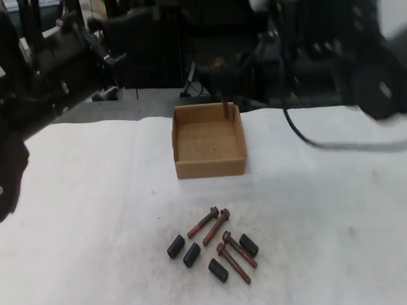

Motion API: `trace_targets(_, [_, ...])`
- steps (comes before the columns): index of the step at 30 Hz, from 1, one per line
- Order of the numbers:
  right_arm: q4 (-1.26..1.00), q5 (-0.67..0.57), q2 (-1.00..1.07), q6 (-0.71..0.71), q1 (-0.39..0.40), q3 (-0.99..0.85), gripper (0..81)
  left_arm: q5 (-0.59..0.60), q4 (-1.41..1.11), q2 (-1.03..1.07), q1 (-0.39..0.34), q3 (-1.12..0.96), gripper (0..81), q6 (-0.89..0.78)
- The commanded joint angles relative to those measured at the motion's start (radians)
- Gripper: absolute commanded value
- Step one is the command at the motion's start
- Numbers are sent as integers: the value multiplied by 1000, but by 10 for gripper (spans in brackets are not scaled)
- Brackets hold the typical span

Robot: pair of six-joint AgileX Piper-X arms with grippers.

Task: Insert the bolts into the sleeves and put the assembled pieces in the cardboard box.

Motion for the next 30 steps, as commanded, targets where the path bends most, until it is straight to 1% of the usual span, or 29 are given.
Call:
trace_targets(1, [129, 38, 178, -9, -30, -210, 8, -96, 195, -51, 14, -2, 3, 15])
trace_targets(3, [199, 58, 277, -9, -32, -319, 8, -122, 273, -71, 14, -2, 3, 29])
trace_targets(7, [331, 94, 486, -52, -32, -551, 8, -127, 421, -116, 14, -2, 3, 113])
trace_targets(10, [421, 119, 605, -68, -32, -686, 8, -126, 533, -152, 14, -2, 3, 187])
trace_targets(14, [525, 175, 714, -68, -32, -806, 8, -139, 626, -188, 14, -2, 3, 275])
trace_targets(16, [537, 192, 745, -68, -32, -831, 8, -170, 667, -204, 14, -2, 3, 298])
trace_targets(19, [529, 192, 762, -73, -32, -832, 6, -179, 695, -218, 14, -2, 3, 324])
trace_targets(20, [529, 192, 766, -77, -34, -832, 37, -179, 698, -222, 14, -2, 3, 329])
trace_targets(21, [523, 194, 768, -77, -35, -832, 86, -179, 700, -221, 14, -2, 3, 328])
trace_targets(25, [499, 199, 767, -77, -37, -832, 341, -179, 700, -221, 14, -2, 3, 329])
trace_targets(26, [495, 199, 764, -77, -37, -832, 374, -179, 700, -221, 14, -2, 3, 329])
trace_targets(27, [495, 199, 761, -77, -40, -832, 372, -179, 700, -221, 14, -2, 3, 329])
trace_targets(28, [502, 199, 756, -77, -40, -832, 342, -177, 699, -221, 14, -2, 3, 329])
trace_targets(29, [514, 199, 747, -77, -42, -832, 288, -169, 699, -221, 14, -2, 3, 329])
trace_targets(30, [531, 202, 734, -77, -44, -832, 214, -162, 699, -221, 14, -2, 3, 329])
